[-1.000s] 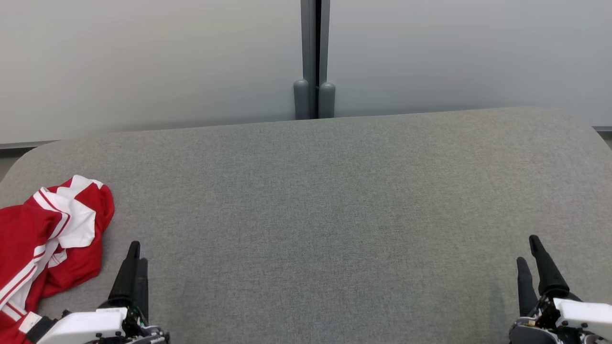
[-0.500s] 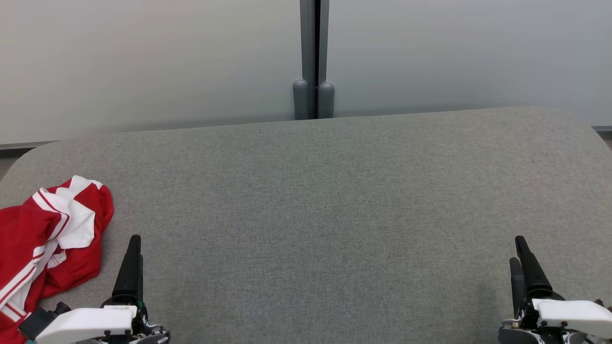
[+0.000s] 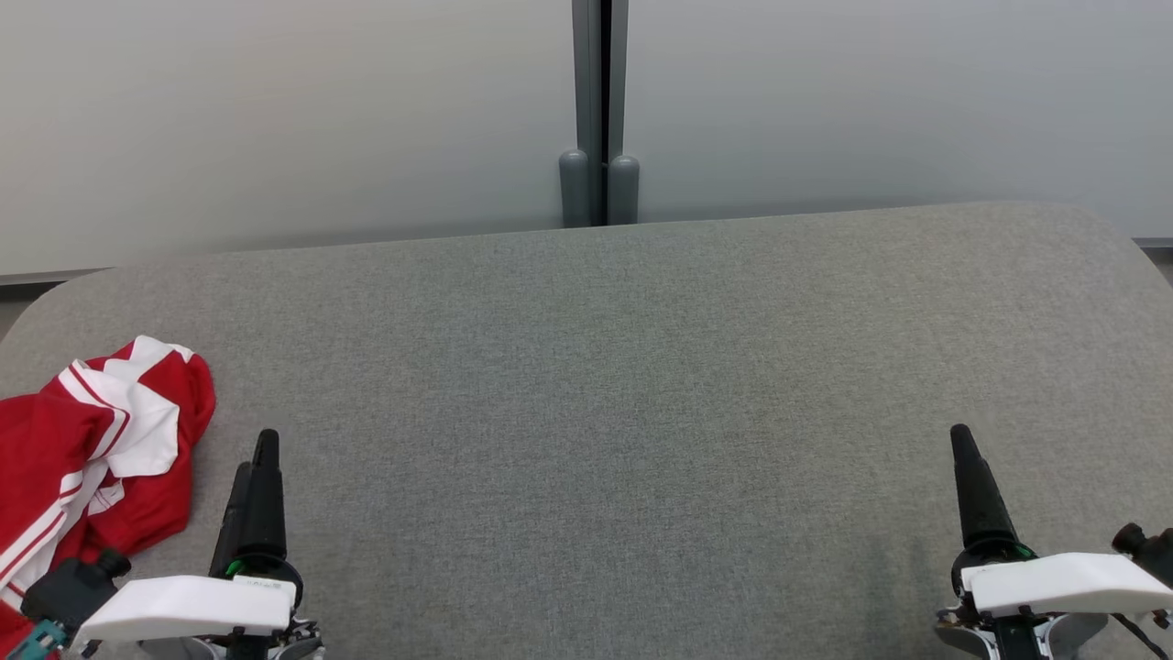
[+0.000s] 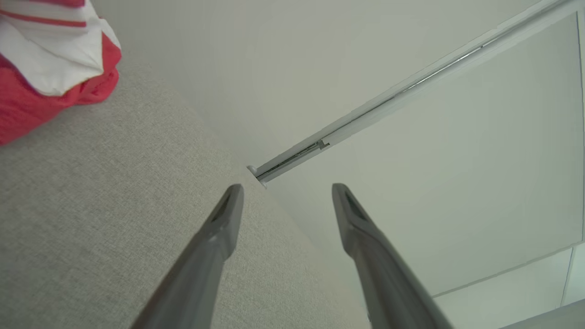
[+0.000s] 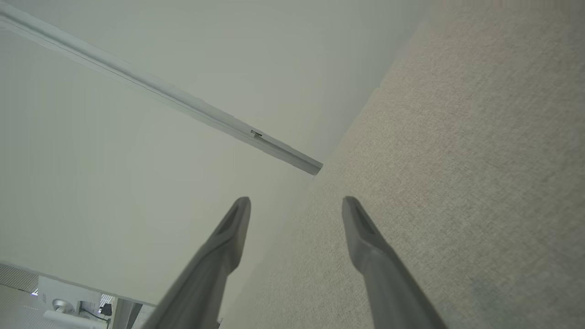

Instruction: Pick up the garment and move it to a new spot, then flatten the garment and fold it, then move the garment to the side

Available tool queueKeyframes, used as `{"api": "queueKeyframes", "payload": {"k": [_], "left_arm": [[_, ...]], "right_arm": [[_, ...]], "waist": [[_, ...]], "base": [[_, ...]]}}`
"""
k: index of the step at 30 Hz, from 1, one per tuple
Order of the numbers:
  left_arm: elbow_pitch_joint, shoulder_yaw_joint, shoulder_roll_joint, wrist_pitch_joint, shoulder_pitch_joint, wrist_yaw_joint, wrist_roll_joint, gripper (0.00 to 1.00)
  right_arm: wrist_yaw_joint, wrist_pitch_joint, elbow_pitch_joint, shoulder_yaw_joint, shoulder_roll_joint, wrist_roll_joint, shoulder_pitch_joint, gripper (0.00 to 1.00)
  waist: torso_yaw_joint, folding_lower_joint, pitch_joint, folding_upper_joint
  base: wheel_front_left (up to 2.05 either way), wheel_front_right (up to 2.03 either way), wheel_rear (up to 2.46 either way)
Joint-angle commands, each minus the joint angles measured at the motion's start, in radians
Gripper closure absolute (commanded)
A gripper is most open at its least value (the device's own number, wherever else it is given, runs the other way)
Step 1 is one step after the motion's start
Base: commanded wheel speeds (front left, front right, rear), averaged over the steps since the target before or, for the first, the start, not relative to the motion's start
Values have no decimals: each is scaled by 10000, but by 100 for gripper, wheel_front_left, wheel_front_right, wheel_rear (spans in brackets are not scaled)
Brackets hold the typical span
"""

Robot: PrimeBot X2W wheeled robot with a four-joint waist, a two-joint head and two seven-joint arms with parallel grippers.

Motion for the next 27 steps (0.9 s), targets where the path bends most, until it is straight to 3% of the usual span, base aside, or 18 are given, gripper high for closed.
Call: {"api": "queueKeyframes", "payload": {"k": [1,11,27], "left_arm": [[-445,-123,76,-134,-140,149,708,0],[-1613,-762,96,-495,19,692,2842,0],[-1289,-1838,545,-1010,201,1711,5016,0]], "right_arm": [[1,-156,-369,122,-94,-767,-138,0],[1,-521,-1017,605,-103,-2580,-39,0],[2,-1031,-753,1009,-124,-4743,160,0]], "waist": [[9,0,11,0],[47,0,31,0],[190,0,-9,0]], "base": [[0,0,0],[0,0,0],[0,0,0]]}}
